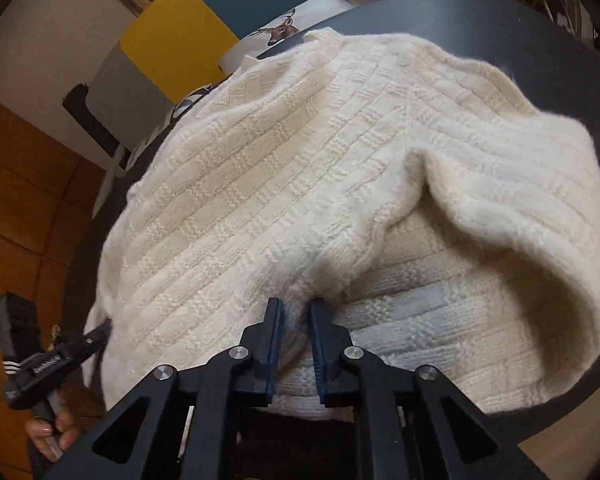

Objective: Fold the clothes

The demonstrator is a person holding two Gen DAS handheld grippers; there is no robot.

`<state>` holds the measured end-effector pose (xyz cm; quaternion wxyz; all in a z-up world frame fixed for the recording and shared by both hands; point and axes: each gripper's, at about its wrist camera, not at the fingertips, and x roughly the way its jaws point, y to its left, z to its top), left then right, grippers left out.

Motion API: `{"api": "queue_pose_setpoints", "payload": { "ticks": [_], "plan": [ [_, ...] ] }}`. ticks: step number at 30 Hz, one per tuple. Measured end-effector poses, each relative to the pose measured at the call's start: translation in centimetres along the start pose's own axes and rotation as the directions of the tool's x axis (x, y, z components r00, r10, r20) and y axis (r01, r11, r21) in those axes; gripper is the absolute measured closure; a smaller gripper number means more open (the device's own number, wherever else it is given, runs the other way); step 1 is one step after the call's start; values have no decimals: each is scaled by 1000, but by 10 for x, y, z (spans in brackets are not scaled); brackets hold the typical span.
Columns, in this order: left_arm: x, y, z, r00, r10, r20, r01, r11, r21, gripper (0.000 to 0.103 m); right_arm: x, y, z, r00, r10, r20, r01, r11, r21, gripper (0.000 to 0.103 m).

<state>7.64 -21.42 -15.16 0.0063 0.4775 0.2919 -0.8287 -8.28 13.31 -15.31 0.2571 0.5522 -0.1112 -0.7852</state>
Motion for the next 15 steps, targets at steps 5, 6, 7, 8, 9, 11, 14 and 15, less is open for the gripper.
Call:
{"api": "queue_pose_setpoints", "payload": {
  "ticks": [5,6,7,8,9,11,14,15],
  "plan": [
    [-19,12,13,998,-15,56,17,999,-39,100,-17,23,6,985,-160,63,168,970,-173,100],
    [-25,16,16,997,-13,71,16,999,-42,100,-22,25,7,977,-196,84,209,958,-197,101],
    [-31,20,20,996,-11,85,14,999,-45,100,-29,25,9,967,-231,106,249,945,-213,101],
    [-35,23,22,995,-9,96,14,999,-51,100,-36,24,12,955,-266,133,291,929,-227,101],
    [-40,26,24,994,-16,104,22,998,-60,100,-44,23,15,939,-304,162,336,911,-241,101],
    [-51,34,29,992,-31,121,41,996,-79,100,-59,19,21,923,-337,185,376,889,-260,101],
    [-59,37,29,991,-23,129,31,997,-66,100,-77,4,21,991,-105,84,119,975,-187,91],
    [-61,37,29,991,-19,132,28,998,-61,100,-79,2,18,995,-74,64,85,980,-182,78]
  ]
}}
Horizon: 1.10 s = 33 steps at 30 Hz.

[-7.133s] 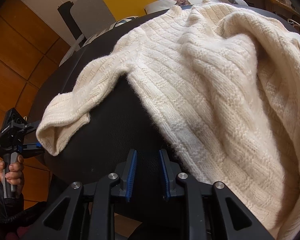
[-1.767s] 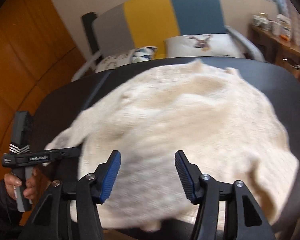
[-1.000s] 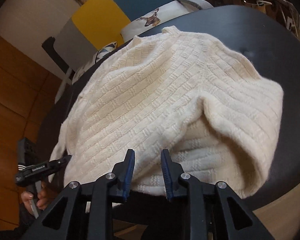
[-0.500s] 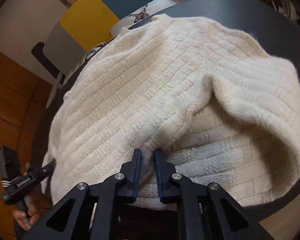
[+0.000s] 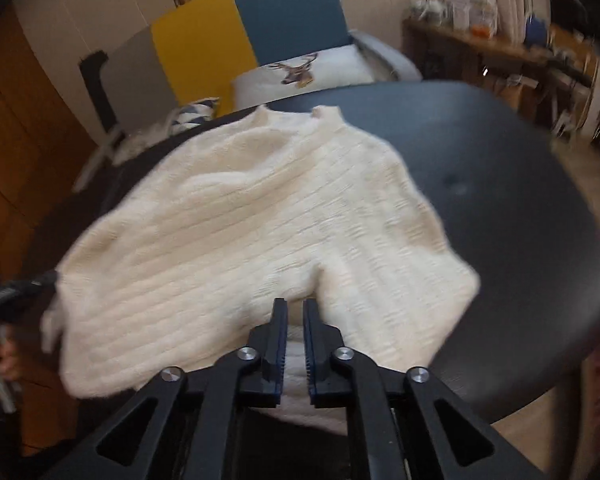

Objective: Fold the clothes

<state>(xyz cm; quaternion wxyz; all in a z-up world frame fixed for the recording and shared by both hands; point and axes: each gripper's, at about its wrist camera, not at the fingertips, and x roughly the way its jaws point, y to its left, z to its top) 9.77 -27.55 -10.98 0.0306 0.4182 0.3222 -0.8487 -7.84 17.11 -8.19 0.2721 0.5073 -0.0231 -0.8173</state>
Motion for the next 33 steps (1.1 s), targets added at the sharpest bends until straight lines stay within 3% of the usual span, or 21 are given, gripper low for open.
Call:
{"api": "queue_pose_setpoints", "payload": {
  "ticks": [5,8,10,14,15,17,19,21,23,24,28,29,31,33],
  "plan": [
    [-1,-6,-5,1000,3,-16,-3,1000,11,100,19,23,-36,996,-24,-85,7,981,-195,77],
    [0,-9,-6,1000,6,-12,-6,1000,9,100,39,40,-45,991,-73,-111,38,956,-292,77],
    [1,-9,-6,1000,10,-14,-10,1000,7,100,58,48,-46,980,-92,-175,26,937,-348,77],
    [4,-7,-5,999,29,-23,-28,1000,14,100,73,55,-46,953,-232,-194,103,853,-511,79],
    [6,-6,-6,999,41,-27,-40,999,21,100,74,55,-46,940,-290,-180,147,819,-555,86],
    [9,-5,-8,997,63,-34,-62,998,30,100,76,47,-48,890,-436,-135,256,721,-644,95],
    [12,-3,-9,997,68,-40,-67,997,33,100,79,35,-51,820,-566,-83,347,608,-714,95],
    [13,-2,-10,997,68,-43,-66,997,38,100,80,10,-51,747,-663,-58,414,531,-739,95],
    [13,-1,-12,997,58,-51,-56,998,43,100,78,-21,-47,679,-732,-52,476,493,-728,95],
    [13,-3,-15,997,44,-61,-40,998,55,100,73,-33,-43,666,-744,-59,498,502,-707,95],
    [6,-13,-26,996,-12,-87,23,993,118,100,40,-65,-22,692,-714,-111,548,619,-562,95],
    [-1,-10,-25,995,-37,-88,46,993,107,100,29,-65,-17,715,-691,-106,551,651,-522,94],
    [-16,-3,-22,993,-86,-83,93,993,76,100,4,-49,-8,796,-602,-62,519,733,-440,90],
    [-32,4,-20,988,-135,-77,139,989,44,98,-10,-25,1,909,-414,-40,372,852,-369,85]
  ]
}}
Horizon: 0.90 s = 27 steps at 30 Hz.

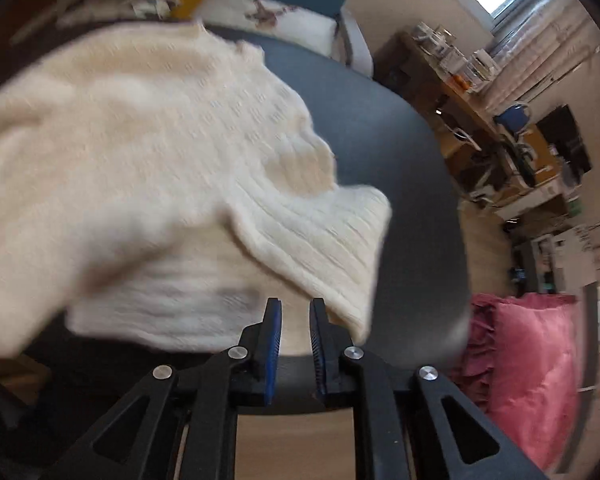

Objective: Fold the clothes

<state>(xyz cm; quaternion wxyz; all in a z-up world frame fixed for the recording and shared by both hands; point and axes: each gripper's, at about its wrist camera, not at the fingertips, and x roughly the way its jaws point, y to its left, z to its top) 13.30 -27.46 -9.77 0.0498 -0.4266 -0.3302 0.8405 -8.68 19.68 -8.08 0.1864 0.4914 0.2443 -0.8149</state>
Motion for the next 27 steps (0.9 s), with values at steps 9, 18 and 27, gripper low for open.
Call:
{"api": "queue_pose_setpoints", "payload": {
  "ticks": [9,18,27],
  "plan": [
    [-98,100,1,881,464,95,-449,882,-143,75,-14,164,34,862,495,106,-490,869,-68,82],
    [-72,121,-25,896,443,33,-444,895,40,49,4,232,43,872,489,23,-479,861,-169,82],
    [-43,128,-40,892,448,65,-445,894,-60,91,-7,233,103,843,528,104,-507,844,-173,82]
  ]
}}
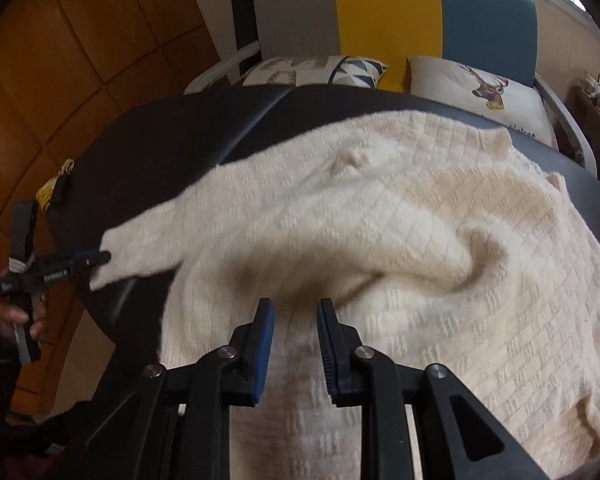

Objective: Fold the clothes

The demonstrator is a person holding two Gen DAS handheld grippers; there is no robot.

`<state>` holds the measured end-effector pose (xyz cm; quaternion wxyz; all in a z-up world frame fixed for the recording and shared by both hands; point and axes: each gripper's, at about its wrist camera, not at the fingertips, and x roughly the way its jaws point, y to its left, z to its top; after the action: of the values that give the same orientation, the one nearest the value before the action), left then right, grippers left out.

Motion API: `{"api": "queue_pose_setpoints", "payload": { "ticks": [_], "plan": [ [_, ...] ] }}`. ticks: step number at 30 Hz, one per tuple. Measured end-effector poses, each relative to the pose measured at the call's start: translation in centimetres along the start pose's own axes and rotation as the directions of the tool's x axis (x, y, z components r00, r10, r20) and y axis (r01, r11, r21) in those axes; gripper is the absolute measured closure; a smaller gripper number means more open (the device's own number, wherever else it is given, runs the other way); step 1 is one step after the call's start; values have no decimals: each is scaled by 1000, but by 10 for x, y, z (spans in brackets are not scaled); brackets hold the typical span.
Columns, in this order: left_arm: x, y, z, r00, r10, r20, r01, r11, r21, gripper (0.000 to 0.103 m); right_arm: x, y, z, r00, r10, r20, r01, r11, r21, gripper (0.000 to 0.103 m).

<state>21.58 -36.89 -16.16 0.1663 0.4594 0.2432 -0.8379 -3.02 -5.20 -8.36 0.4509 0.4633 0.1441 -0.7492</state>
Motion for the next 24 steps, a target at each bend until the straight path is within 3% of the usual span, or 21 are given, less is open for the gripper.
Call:
{"api": "queue_pose_setpoints", "payload": {
  "ticks": [4,8,11,17,24],
  "plan": [
    [0,-3,1,999,43,31,-41,998,-45,94,17,-16,57,999,-6,37,6,1000,14,82],
    [-22,8,7,993,17,119,4,985,-172,95,66,-36,104,998,18,-60,-15,999,47,82],
    [-43,16,18,978,-13,206,65,967,-246,95,104,-44,126,989,-72,-132,76,997,30,82],
    [-61,25,51,958,1,287,80,959,-273,95,161,-61,144,968,-83,-236,107,990,89,82],
    [-67,40,93,936,100,337,-5,962,-273,95,178,-44,152,981,-56,-185,74,993,91,79]
  ]
}}
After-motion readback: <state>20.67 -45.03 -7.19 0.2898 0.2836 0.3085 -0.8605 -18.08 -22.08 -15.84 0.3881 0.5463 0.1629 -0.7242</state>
